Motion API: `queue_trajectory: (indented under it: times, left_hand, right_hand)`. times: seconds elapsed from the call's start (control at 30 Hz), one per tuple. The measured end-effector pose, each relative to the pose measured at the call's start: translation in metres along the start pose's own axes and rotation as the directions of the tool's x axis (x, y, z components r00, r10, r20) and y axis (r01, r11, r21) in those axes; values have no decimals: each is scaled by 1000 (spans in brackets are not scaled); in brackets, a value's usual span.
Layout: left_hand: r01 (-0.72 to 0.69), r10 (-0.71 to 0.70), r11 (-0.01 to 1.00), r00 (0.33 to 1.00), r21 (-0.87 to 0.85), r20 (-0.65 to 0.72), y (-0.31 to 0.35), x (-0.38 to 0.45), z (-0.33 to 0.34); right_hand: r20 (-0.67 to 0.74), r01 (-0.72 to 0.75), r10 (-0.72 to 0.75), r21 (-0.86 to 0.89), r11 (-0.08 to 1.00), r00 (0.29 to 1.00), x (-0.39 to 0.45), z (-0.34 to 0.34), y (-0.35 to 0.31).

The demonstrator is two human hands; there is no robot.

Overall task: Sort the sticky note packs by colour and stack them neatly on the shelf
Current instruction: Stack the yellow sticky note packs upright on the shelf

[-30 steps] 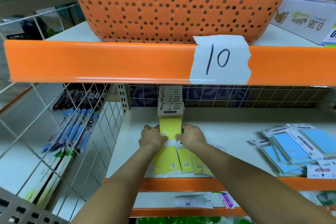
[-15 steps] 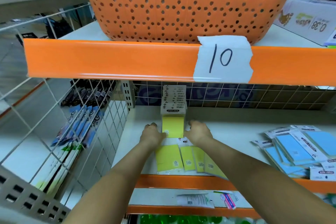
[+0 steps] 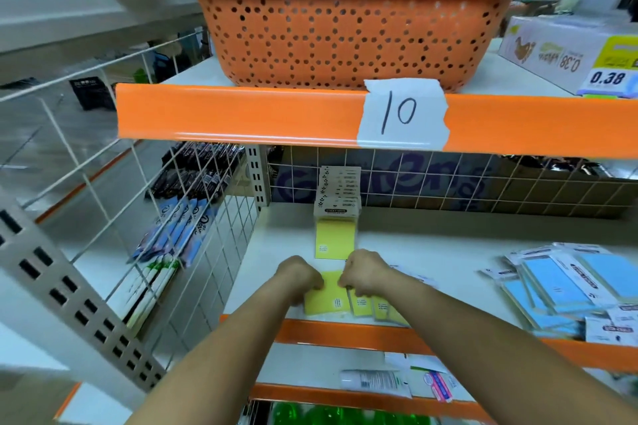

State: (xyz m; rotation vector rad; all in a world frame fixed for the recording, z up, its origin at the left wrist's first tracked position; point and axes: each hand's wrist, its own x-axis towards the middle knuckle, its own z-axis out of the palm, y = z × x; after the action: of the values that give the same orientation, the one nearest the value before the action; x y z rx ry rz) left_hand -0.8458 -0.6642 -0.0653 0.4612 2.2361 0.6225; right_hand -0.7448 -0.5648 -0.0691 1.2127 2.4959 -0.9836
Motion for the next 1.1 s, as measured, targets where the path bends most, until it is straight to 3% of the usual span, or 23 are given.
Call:
queue_trajectory:
  times: [0.17, 0.33, 0.47, 0.73, 0.97, 1.1]
  left_hand:
    - [3, -3, 1000, 1000, -3, 21, 1, -3, 9]
    - [-73, 83, 935, 996, 346, -14, 0, -3, 17]
    - [-136, 144, 913, 990, 385, 7, 4, -3, 14]
    - [-300, 293, 954, 939, 12, 182, 6, -13, -16]
    - [-267, 308, 931, 941, -250, 140, -7, -7, -37]
    - [-273, 338, 876, 935, -397, 103, -4, -2, -24]
  right_hand:
    - [-6, -38, 37, -61, 997, 999, -8, -5, 8]
    - [10, -64, 65, -106, 992, 998, -14, -12, 15]
    - [-1, -91, 91, -100, 991, 996, -17, -14, 16]
    - [95, -126, 119, 65, 990, 988, -18, -21, 17]
    - [114, -70, 45, 229, 971, 993, -14, -25, 13]
    - [-19, 16, -11, 275, 961, 1000, -8, -25, 11]
